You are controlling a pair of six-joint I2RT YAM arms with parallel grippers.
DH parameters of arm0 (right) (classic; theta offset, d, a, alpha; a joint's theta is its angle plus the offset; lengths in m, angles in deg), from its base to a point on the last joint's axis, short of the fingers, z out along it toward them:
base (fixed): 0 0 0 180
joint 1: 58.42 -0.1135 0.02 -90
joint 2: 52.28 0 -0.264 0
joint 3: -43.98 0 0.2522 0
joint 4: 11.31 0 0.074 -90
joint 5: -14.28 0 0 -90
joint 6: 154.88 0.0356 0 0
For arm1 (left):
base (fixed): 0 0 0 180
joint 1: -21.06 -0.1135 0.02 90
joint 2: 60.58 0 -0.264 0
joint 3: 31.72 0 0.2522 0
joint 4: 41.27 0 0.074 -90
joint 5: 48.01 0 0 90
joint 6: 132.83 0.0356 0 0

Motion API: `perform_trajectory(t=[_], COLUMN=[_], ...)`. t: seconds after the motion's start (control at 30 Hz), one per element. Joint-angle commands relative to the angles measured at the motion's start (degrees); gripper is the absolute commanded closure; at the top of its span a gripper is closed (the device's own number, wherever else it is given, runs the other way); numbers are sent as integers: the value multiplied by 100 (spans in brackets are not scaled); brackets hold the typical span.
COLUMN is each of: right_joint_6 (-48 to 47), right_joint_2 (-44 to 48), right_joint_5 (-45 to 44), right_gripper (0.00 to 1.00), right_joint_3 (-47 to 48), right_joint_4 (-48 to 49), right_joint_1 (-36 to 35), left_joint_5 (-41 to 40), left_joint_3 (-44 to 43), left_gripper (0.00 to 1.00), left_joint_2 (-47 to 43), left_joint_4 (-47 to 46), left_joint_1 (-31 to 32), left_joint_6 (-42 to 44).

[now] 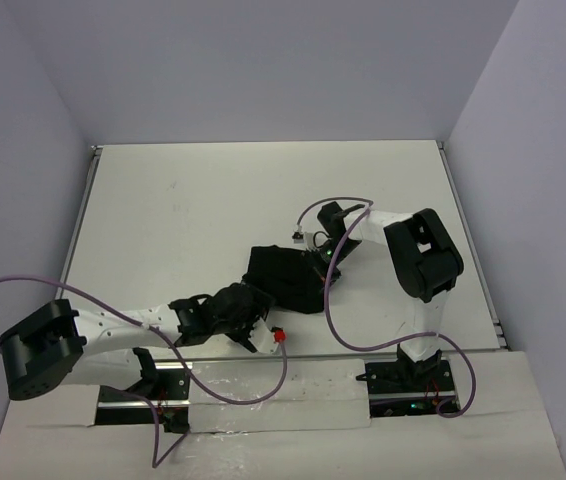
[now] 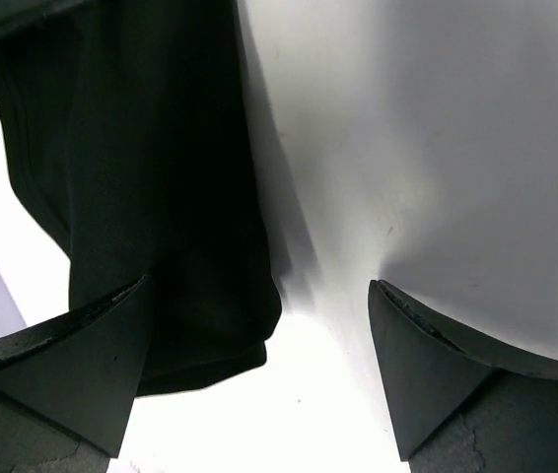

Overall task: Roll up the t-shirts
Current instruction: Roll the T-shirt to the center of the board.

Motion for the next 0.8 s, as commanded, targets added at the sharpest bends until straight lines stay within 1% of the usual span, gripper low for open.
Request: perform_trajectory(t=[0.0,0.1,0.27,0.33,0.47,0.57,0.6,0.67,0.73,0.77], right_joint_6=[-7,-16,-42,-68,-95,-104,-121,-165,-192,-192], right_joint_2=[195,195,187,196,204,204,213,231,257,257], right_joint_5=[27,71,97,115,133,150,168,246,273,282], right_gripper=[100,100,100,100,100,100,100,100,100,100], right_joint_3=[35,35,26,26,26,26,26,26,35,44], right_joint_4=[59,50,32,6,-12,-21,-29,-29,-29,-29], right_joint_1=[23,23,32,23,23,23,23,23,23,23], left_joint_5=[-652,-845,-1022,-987,-636,-591,-574,-486,-424,-389], left_joint_3=[99,160,222,196,-6,-164,-217,-252,-340,-419], left_gripper=[4,4,3,1,1,6,10,14,21,26], left_joint_2=[156,244,472,613,1034,1307,1351,1448,1527,1615], left_joint_4=[-820,-1215,-1840,-2103,-2052,-1956,-1938,-1902,-1885,-1719], left_joint_1=[18,9,-131,-254,-544,-615,-624,-685,-729,-790], left_joint_6=[-142,-125,190,392,543,508,464,464,499,473])
